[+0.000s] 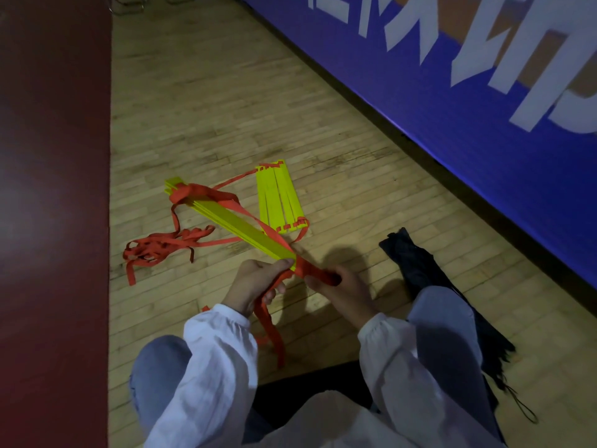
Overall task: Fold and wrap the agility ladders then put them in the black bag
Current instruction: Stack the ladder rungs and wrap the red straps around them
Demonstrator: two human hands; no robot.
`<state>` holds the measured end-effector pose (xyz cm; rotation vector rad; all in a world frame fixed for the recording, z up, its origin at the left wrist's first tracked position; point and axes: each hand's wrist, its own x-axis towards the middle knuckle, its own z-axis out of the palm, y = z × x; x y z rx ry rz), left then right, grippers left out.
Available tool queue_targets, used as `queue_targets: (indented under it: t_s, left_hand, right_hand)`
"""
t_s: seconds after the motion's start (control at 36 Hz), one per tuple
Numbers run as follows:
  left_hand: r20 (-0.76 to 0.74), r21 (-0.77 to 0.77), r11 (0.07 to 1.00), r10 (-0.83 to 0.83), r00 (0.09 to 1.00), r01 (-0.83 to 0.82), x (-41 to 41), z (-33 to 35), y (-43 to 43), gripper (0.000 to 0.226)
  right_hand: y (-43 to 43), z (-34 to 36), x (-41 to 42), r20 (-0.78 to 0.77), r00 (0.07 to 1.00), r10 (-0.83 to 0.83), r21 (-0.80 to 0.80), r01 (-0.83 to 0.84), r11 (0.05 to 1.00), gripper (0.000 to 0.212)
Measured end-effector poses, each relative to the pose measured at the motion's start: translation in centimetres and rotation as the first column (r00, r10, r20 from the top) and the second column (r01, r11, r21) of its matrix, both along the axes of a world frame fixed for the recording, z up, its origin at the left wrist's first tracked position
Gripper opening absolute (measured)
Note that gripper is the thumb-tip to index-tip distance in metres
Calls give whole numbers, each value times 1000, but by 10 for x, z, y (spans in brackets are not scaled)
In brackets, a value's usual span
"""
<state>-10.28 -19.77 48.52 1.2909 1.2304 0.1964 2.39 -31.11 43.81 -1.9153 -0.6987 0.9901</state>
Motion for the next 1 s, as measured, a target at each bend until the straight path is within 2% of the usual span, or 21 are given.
queue_targets:
  t_s: [0.11, 0.28, 0.44, 0.56, 0.67, 0.69, 0.78, 0.81, 0.92, 1.0]
  left_hand:
    - [20, 19, 999, 35, 999, -36, 2, -3, -2, 47]
    - [100, 43, 996, 74, 992, -78, 6, -10, -3, 46]
    - [153, 81, 996, 26, 988, -38, 1, -15, -2, 47]
    - [183, 95, 995, -30, 983, 12, -6, -18, 0, 48]
    - [244, 107, 988, -137, 960, 114, -12, -16, -2, 48]
    - [259, 102, 986, -153, 954, 130, -13, -15, -3, 47]
    - [279, 94, 981, -189, 941, 169, -15, -11, -5, 45]
    - [279, 90, 979, -199, 939, 181, -15, -11, -5, 45]
    - [262, 64, 975, -224, 939, 215, -17, -9, -1, 43]
    - [195, 67, 965, -262, 945, 254, -17, -4, 2, 38]
  right_hand:
    - [0, 1, -1, 5, 1000, -13, 6, 13, 1000, 30]
    - [1, -1, -1, -2, 999, -32, 14, 32, 999, 39]
    - [1, -4, 10, -84, 994, 73, 33, -70, 997, 48]
    - [-4, 1, 21, -200, 967, 156, 42, -151, 988, 31]
    - [-6, 2, 24, -239, 946, 217, -12, -226, 974, 21]
    - [-6, 1, 24, -252, 940, 229, -25, -243, 970, 23]
    - [-8, 1, 23, -325, 915, 239, -40, -265, 963, 52]
    - [-9, 1, 22, -342, 909, 237, -42, -267, 963, 56]
    - [-9, -2, 19, -360, 912, 196, -14, -215, 977, 34]
    - [-9, -1, 18, -341, 925, 167, 3, -177, 984, 17]
